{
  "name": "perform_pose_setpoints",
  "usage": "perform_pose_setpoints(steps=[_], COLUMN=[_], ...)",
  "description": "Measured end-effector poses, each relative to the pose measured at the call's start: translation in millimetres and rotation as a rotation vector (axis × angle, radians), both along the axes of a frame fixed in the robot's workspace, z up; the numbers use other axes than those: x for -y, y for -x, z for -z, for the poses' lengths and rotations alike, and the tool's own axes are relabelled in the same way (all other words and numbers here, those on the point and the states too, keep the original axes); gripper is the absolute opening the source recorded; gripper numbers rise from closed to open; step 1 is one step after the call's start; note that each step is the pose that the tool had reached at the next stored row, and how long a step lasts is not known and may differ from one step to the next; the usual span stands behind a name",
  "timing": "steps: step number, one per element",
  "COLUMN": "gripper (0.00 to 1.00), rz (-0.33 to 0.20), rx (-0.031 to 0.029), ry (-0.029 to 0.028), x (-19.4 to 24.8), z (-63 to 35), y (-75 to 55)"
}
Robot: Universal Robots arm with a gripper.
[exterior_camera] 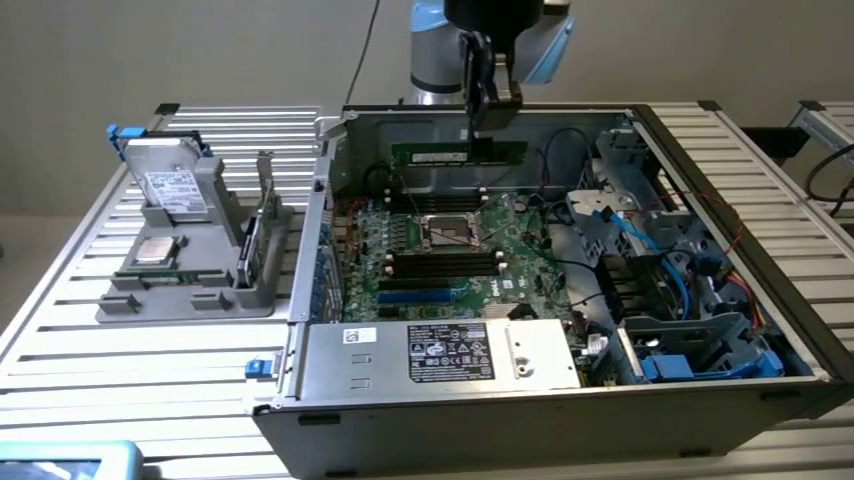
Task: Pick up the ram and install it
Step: 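Pick up the ram and move it above insertion slot, then insert the ram into the slot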
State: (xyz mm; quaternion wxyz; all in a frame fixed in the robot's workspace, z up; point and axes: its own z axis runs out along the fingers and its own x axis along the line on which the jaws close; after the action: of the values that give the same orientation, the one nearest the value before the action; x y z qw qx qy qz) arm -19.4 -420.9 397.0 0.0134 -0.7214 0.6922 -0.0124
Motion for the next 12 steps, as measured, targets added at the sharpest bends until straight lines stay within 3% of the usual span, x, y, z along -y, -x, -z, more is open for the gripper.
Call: perform_pose_setpoints(steps=[12], gripper=[0.13], rz=[0.004], rx=[0.0000], ry=[-0.0046], x=[-14.6], z=[8.2], y=[0.0])
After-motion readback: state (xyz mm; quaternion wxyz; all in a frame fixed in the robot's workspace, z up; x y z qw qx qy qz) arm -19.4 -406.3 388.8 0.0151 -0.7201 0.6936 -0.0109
